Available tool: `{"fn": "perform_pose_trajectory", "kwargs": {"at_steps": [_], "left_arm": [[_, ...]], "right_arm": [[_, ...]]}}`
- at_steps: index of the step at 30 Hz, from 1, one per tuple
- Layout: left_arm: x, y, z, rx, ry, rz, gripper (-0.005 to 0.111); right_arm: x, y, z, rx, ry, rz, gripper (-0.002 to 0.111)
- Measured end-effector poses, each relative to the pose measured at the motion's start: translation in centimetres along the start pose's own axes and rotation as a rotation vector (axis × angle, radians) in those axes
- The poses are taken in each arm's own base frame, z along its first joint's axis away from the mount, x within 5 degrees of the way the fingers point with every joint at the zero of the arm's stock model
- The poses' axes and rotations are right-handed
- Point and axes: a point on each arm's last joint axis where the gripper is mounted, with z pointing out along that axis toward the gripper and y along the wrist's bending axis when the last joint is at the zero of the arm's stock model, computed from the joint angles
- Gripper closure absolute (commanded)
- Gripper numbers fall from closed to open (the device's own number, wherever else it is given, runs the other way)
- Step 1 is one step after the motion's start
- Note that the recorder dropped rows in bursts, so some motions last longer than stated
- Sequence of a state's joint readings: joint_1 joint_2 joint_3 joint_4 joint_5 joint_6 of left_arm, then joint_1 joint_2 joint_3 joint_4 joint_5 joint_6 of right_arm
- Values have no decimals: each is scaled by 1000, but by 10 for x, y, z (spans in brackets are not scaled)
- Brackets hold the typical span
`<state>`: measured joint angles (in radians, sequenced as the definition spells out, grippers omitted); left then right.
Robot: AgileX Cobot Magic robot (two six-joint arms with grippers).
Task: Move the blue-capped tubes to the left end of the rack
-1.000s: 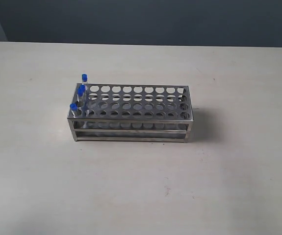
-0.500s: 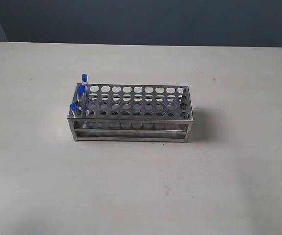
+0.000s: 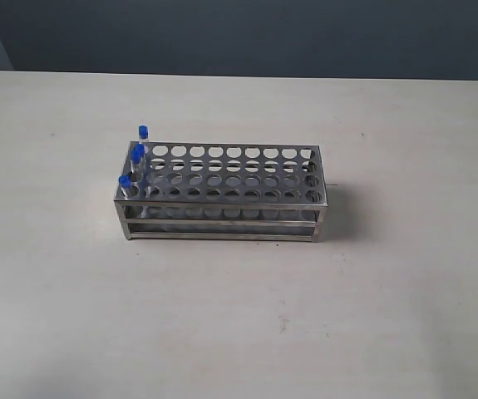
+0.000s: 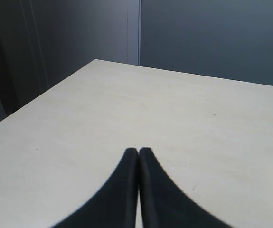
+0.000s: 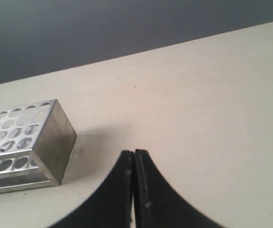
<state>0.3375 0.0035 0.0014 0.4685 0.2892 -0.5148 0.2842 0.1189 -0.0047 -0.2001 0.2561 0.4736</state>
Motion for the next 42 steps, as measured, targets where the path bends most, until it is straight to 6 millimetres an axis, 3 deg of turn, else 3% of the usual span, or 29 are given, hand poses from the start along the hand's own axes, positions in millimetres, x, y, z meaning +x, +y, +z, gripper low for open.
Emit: {"fn": "perform_pose_trajectory", "kwargs": {"at_steps": [42], "left_arm": [[0,0,0,0,0,0,106]], "right_arm": [[4,-2,0,15,32,1,108]]}}
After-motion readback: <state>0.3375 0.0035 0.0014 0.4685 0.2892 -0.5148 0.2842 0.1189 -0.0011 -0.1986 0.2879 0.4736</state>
